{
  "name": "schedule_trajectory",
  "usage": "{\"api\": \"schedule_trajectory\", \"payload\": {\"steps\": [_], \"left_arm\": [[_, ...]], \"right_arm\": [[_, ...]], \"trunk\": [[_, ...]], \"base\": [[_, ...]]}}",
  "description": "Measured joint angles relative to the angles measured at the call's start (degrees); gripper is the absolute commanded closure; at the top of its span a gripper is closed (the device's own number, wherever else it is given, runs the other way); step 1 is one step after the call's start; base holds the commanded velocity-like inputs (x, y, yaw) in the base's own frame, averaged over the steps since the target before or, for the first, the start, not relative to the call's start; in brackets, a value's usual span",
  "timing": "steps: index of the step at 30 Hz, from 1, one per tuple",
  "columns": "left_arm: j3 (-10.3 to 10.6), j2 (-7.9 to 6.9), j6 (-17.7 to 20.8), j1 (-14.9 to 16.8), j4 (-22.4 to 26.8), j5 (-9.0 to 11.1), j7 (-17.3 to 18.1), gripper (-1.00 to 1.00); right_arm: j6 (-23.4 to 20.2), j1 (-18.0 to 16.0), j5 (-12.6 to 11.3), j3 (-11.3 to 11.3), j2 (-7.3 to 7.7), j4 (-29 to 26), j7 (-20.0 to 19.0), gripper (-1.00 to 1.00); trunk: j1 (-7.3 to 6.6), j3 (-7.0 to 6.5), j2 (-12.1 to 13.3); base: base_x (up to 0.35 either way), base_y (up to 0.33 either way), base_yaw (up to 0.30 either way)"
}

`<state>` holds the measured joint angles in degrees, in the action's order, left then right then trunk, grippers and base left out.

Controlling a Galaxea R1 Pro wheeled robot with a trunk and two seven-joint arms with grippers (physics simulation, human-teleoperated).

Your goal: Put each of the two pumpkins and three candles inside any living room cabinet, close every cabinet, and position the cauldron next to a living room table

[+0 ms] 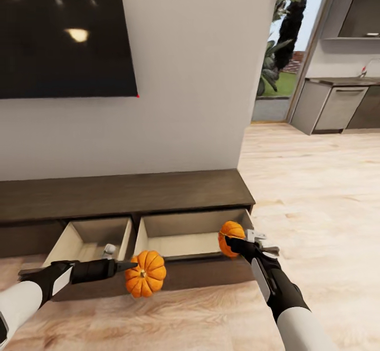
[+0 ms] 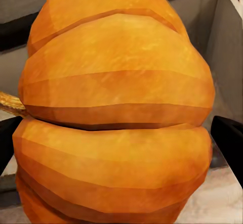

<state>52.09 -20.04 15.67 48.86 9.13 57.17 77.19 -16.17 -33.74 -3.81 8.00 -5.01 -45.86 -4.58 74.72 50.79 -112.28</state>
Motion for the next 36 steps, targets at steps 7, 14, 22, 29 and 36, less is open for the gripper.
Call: {"api": "schedule_trajectory", "payload": {"steps": [7,14,22,29,36], "left_arm": [[0.1,0.05,0.0,0.0,0.0,0.0,0.0,1.00],[0.0,-0.12,0.1,0.0,0.1,0.0,0.1,1.00],[-0.5,-0.74,1.0,0.5,0.7,0.2,0.6,1.00],[-0.5,1.42,1.1,1.7,0.9,0.1,0.4,1.00],[-0.5,1.69,1.1,1.7,0.9,0.0,0.3,1.00]], "right_arm": [[0.0,0.0,0.0,0.0,0.00,0.0,-0.1,1.00],[-0.5,0.0,0.1,0.0,0.46,-0.9,-0.1,1.00],[-7.6,0.0,0.0,0.2,0.59,-4.3,-0.1,1.00],[-7.9,0.0,-0.2,0.2,0.29,-5.2,-0.1,1.00],[-7.9,0.0,-0.3,0.3,0.33,-4.6,-0.2,1.00]], "trunk": [[0.00,0.00,0.0],[0.00,0.00,0.0],[0.00,0.00,0.0],[0.00,0.00,0.0],[0.00,-0.18,0.0]], "base": [[0.313,-0.082,0.288],[0.325,-0.021,0.288],[0.280,0.000,0.228],[0.004,0.000,-0.058],[0.000,0.000,-0.270]]}}
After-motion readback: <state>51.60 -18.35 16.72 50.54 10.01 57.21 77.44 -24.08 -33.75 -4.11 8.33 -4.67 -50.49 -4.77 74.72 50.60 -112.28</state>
